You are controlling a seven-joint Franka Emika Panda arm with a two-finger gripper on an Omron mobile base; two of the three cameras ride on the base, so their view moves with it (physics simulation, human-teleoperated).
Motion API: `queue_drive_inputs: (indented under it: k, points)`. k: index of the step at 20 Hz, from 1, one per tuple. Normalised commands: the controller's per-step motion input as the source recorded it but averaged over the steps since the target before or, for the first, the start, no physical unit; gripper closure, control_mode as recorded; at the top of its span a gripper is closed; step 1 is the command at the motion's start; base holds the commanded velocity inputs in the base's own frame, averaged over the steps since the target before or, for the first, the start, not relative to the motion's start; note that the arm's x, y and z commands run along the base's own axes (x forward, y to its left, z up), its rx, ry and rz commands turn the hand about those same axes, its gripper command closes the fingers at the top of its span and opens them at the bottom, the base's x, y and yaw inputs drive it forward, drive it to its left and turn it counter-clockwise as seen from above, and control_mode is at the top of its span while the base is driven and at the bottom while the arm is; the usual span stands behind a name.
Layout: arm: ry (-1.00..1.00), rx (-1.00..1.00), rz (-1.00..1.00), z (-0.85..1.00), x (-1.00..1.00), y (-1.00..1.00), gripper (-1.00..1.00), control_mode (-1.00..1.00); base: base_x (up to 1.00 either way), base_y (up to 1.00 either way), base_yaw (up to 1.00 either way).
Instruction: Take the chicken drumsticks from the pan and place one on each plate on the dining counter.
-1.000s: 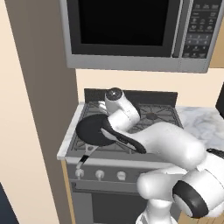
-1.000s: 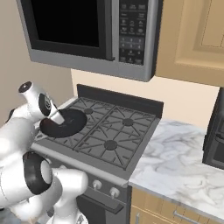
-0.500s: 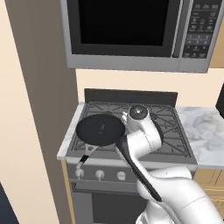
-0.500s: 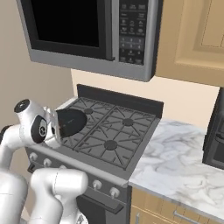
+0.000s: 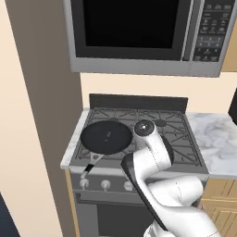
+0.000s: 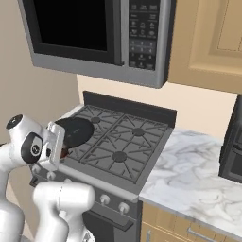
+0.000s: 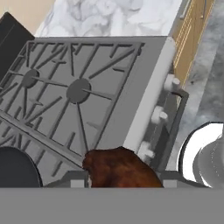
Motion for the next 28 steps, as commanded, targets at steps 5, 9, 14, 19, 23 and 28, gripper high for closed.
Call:
queue_drive_inputs:
  k: [5,9,14,19,23,28]
  points:
    - [0.00,0.00,-0.05,0.00,-0.09,-0.01,1.00,1.00,-0.58,-0.07,-0.25]
    - [0.00,0.00,0.00,0.00,0.00,0.00,1.00,1.00,-0.72,-0.14,-0.36]
    - [0.00,0.00,0.00,0.00,0.00,0.00,1.00,1.00,-0.48,-0.27,-0.53]
    - [0.00,0.00,0.00,0.00,0.00,0.00,1.00,1.00,-0.22,-0.61,-0.65]
    - [0.00,0.00,0.00,0.00,0.00,0.00,1.00,1.00,-0.03,-0.87,-0.68]
    - [0.00,0.00,0.00,0.00,0.00,0.00,1.00,1.00,0.00,-0.60,-0.79]
